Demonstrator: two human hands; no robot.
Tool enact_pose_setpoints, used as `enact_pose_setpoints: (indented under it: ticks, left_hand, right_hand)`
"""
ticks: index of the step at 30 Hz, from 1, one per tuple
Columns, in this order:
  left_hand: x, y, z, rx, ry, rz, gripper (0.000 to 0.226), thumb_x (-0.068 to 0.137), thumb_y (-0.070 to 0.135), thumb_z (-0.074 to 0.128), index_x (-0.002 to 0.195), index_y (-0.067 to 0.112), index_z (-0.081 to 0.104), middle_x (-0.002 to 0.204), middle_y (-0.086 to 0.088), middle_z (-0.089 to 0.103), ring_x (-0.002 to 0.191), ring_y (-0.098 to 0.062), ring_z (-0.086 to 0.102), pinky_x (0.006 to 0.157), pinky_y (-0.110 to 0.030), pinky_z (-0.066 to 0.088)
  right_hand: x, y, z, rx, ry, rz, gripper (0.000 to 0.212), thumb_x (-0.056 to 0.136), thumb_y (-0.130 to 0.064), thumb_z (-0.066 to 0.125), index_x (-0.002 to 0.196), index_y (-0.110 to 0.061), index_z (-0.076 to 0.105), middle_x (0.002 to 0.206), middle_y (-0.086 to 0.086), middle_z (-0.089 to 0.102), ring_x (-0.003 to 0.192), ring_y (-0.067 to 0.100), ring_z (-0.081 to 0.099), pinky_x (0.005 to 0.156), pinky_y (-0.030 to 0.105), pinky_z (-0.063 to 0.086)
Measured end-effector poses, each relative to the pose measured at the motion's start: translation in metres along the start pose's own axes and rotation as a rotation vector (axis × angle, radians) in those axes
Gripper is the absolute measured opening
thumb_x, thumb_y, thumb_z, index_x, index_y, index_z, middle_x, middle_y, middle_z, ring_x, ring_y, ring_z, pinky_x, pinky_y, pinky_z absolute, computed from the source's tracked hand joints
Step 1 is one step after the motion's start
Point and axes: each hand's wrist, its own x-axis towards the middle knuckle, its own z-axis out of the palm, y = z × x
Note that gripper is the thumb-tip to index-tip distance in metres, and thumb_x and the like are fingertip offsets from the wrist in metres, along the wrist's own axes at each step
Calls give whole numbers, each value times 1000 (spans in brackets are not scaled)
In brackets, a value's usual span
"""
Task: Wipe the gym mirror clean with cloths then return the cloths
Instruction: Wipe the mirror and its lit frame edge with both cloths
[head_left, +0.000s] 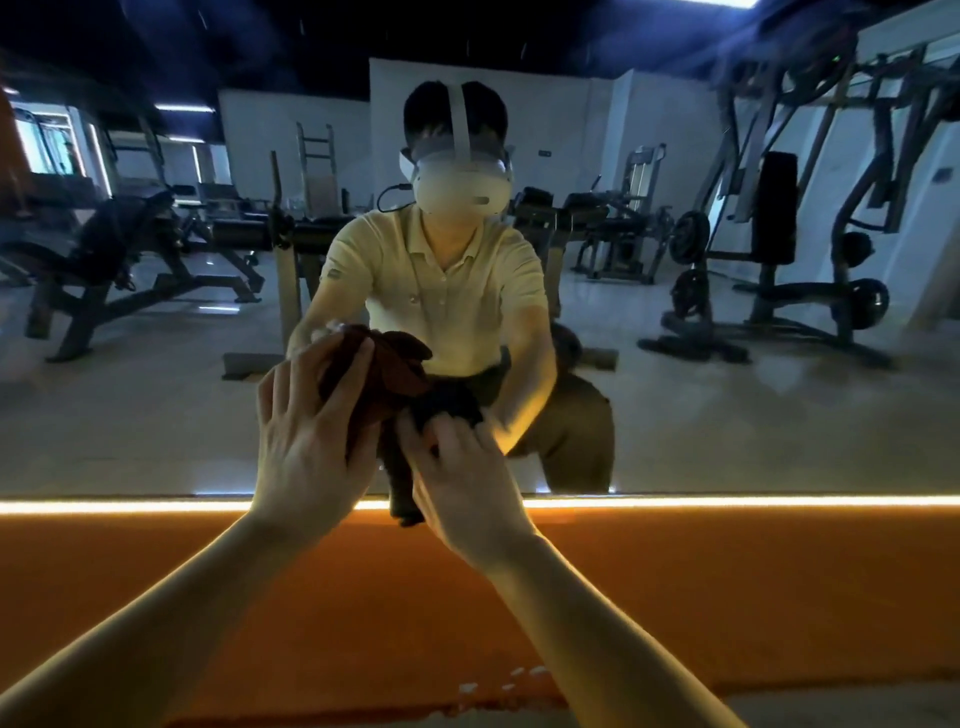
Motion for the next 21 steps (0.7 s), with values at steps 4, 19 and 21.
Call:
enact_pose_setpoints:
  ticks: [4, 19, 21]
  left_hand:
    - [0, 4, 13, -16, -28, 123, 54, 99, 30, 59, 148, 7, 56, 150, -24, 48, 134, -44, 46, 117, -54, 29]
    - [3, -2, 7, -40, 15, 111, 60, 94, 23, 67, 150, 7, 53, 150, -25, 47, 137, -44, 44, 121, -54, 27]
    - [1, -19, -9, -28, 35, 55, 59, 98, 25, 64, 152, 8, 50, 150, -26, 45, 136, -44, 43, 117, -56, 31]
  right_hand:
    - [-29, 54, -8, -93, 41, -154, 58, 93, -23, 63, 148, -10, 50, 109, 14, 62, 92, 28, 64, 83, 45, 57]
    - [-34, 73, -29, -18, 167, 901, 81, 90, -20, 59, 161, -8, 23, 142, 28, 42, 115, 43, 62, 95, 53, 58]
    - [-10, 28, -16, 22, 149, 673, 81, 88, -22, 61, 160, -10, 25, 133, 23, 47, 110, 36, 63, 94, 49, 57]
